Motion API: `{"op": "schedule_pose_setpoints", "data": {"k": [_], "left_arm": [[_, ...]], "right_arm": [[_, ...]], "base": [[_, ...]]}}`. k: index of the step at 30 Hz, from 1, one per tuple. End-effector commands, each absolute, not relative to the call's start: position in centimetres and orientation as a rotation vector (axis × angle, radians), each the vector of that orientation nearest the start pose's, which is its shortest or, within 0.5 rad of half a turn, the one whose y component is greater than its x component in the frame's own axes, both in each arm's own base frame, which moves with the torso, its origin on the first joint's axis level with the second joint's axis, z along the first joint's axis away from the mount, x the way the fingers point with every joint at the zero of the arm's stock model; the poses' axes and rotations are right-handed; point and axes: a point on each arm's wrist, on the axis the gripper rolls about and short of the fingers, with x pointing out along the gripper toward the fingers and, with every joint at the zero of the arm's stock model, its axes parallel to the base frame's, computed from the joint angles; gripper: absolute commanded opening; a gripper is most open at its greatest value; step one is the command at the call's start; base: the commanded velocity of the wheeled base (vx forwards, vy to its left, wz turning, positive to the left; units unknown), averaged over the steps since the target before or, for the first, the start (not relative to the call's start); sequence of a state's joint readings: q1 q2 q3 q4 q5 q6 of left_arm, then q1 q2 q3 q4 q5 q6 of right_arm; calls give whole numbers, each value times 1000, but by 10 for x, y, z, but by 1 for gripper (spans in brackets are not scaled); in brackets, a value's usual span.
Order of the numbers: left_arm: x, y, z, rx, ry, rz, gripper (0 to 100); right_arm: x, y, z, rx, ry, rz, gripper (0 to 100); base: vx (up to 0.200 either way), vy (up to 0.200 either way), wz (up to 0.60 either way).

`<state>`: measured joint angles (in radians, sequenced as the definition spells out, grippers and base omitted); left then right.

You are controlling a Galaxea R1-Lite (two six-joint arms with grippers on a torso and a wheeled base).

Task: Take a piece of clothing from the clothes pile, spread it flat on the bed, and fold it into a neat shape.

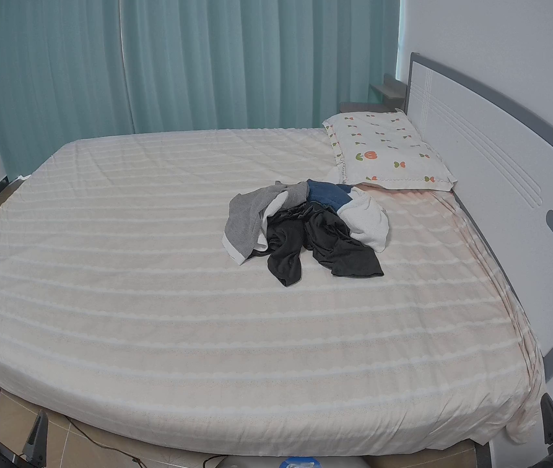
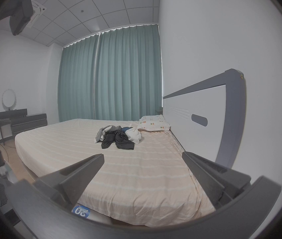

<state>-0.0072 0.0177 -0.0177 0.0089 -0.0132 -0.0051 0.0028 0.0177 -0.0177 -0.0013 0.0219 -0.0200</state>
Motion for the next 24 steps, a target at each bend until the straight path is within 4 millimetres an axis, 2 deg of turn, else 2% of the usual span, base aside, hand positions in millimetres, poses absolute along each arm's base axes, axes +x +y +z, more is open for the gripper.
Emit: {"op": "schedule_pose_setpoints", "data": {"k": [1,4,5,6,7,8,11,14,16,17,18,19,22,23,24], "left_arm": [[-22,0,76,-5,14,-20,100],[-22,0,76,-3,14,-20,100],[-22,0,76,-3,14,-20,100],[-22,0,76,-3,14,-20,100],[-22,0,76,-2,14,-20,100],[-22,0,76,-2,14,-21,100],[-22,0,76,-2,14,-21,100],[-22,0,76,-3,12,-21,100],[-22,0,76,-5,12,-20,100],[-22,0,76,-5,12,-18,100],[-22,0,76,-5,12,-18,100],[-22,0,76,-5,12,-17,100],[-22,0,76,-5,14,-15,100],[-22,0,76,-5,14,-15,100],[-22,0,76,-2,14,-17,100]], "right_arm": [[-23,0,76,-25,-2,28,100],[-23,0,77,-20,-14,27,100],[-25,1,88,-16,-48,33,100],[-27,1,102,-7,-83,40,100],[-33,1,153,33,-157,59,100],[-30,1,171,52,-145,67,100],[-6,2,189,34,-16,114,100],[34,3,184,46,192,134,100],[66,4,182,81,326,133,100],[89,5,180,109,387,137,100],[89,5,180,109,387,137,100],[123,11,178,150,429,159,100],[181,21,166,218,477,145,100],[192,23,163,224,482,133,100],[215,26,154,227,501,104,100]], "base": [[0,0,0],[0,0,0],[0,0,0],[0,0,0],[0,0,0],[0,0,0],[0,0,0],[0,0,0],[0,0,0],[0,0,0],[0,0,0],[0,0,0],[0,0,0],[0,0,0],[0,0,0]]}}
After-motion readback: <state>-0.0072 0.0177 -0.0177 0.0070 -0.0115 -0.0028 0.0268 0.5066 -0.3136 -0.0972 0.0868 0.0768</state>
